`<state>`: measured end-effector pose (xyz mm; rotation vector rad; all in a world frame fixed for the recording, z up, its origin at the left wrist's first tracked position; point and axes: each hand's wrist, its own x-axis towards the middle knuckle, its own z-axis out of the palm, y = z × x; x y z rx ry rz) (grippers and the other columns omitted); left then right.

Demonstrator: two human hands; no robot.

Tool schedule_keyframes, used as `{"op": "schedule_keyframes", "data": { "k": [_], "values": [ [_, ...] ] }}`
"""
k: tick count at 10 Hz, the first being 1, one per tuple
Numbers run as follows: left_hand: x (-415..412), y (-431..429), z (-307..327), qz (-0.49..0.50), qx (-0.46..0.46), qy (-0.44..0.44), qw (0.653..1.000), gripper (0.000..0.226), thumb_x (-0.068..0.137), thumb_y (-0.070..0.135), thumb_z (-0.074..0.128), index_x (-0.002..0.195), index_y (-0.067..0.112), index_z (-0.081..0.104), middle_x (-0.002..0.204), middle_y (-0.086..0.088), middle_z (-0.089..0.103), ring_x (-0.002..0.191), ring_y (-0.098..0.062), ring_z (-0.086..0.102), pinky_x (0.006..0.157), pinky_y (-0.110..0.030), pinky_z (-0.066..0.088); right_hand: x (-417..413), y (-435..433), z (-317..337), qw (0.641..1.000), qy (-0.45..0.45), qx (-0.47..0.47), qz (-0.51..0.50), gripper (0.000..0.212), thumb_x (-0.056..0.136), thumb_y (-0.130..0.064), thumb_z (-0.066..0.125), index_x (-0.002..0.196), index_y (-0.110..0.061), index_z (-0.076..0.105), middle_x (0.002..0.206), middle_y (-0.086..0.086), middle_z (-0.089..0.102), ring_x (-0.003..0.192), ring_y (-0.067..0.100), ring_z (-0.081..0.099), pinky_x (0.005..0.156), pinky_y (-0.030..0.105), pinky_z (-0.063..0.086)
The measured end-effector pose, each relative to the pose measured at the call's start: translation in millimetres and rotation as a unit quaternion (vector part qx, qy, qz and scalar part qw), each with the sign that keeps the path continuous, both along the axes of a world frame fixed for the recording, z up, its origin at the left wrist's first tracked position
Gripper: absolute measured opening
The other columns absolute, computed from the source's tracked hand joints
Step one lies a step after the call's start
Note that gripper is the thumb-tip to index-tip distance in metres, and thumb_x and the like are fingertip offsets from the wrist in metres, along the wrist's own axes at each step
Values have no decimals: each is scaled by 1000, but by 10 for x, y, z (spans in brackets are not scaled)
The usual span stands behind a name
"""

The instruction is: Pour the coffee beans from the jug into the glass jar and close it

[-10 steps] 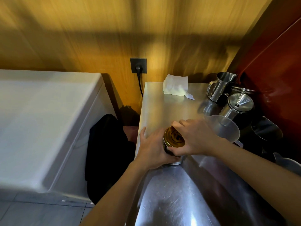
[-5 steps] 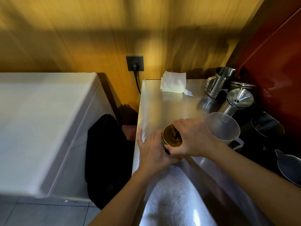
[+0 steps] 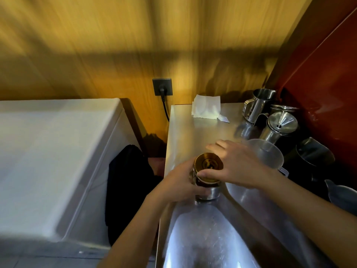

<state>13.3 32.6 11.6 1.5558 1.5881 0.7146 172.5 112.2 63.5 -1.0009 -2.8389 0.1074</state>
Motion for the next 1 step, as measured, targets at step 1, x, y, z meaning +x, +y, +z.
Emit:
{"op": "schedule_keyframes", "data": {
  "k": [1],
  "values": [
    [-286,68,229,-17,-31,44,998,82,69,50,78,139,36,38,144,8,42,128,-7,37,99,-25,29,1,86,148,997,23,-69,-17,93,63,-84,29,134,-23,36,128,3,49,111,22,45,90,40,38]
  ]
}}
